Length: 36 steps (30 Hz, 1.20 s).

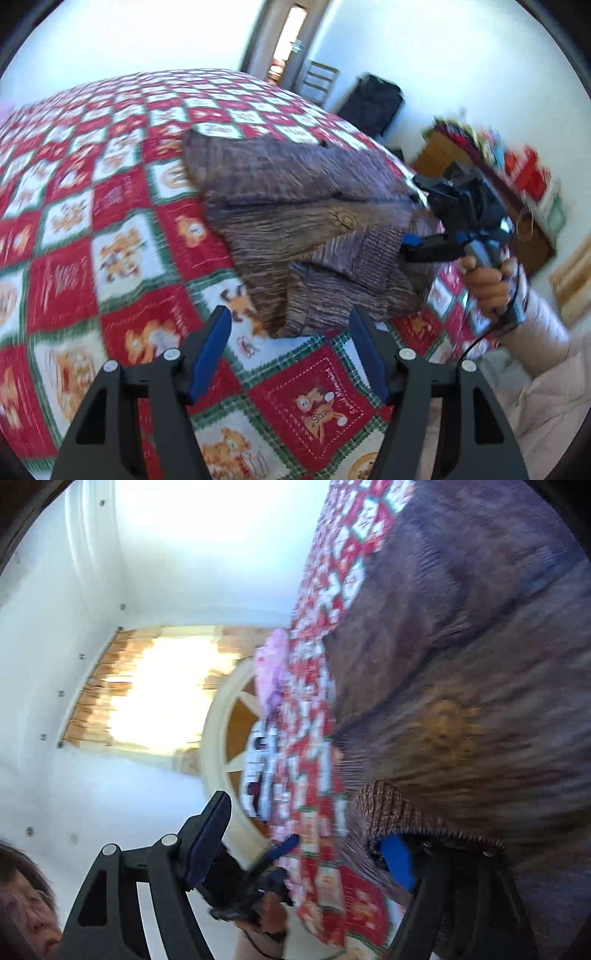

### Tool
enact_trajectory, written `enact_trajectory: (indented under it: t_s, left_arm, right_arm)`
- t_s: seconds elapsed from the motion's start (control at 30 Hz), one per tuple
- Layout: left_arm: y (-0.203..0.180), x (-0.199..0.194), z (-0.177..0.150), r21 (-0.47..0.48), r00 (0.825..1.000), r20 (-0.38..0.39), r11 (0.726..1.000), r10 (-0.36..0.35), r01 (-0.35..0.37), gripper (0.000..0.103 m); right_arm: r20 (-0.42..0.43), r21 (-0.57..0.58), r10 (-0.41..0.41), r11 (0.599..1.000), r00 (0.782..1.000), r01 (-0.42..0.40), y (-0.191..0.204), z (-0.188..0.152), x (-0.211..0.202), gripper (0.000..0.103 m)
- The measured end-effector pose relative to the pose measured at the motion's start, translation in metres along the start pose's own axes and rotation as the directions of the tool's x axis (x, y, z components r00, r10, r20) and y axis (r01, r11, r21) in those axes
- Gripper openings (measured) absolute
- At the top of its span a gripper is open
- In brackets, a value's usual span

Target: Fold small clothes

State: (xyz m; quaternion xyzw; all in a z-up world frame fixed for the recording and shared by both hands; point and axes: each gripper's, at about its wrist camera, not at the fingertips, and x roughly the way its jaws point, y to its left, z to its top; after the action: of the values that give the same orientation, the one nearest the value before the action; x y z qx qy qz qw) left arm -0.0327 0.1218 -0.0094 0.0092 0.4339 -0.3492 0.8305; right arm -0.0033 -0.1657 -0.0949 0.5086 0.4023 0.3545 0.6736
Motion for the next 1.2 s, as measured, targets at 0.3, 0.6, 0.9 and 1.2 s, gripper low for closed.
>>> enact_trajectory:
  t_s: [0.3, 0.6, 0.9, 1.2]
  left_arm:
    - [-0.054, 0.065, 0.024, 0.488, 0.991, -0.077, 0.871, 0.109, -0.058, 0.068]
    - [-0.101, 0.101, 0.002, 0.865, 0.986, -0.042, 0.500, 0.160, -0.044, 0.068]
    - [-0.057, 0.122, 0.066, 0.385, 0.975, -0.198, 0.907, -0.099, 0.170, 0.045]
    - [-0.012, 0.102, 0.052, -0.020, 0.978, -0.057, 0.979, -0.202, 0.201, 0.052]
  right_arm:
    - [0.112, -0.011, 0.035, 0.999, 0.993, -0.034, 0.003, 0.003, -0.051, 0.077]
    - [0.178, -0.038, -0.010, 0.999, 0.984, 0.017, 0.009, -0.012, -0.094, 0.077]
    - [0.374, -0.049, -0.028, 0.998, 0.927, 0.050, 0.012, -0.036, -0.180, 0.077]
    - [0.416, -0.039, -0.049, 0.997, 0.908, 0.072, 0.001, -0.030, -0.195, 0.077]
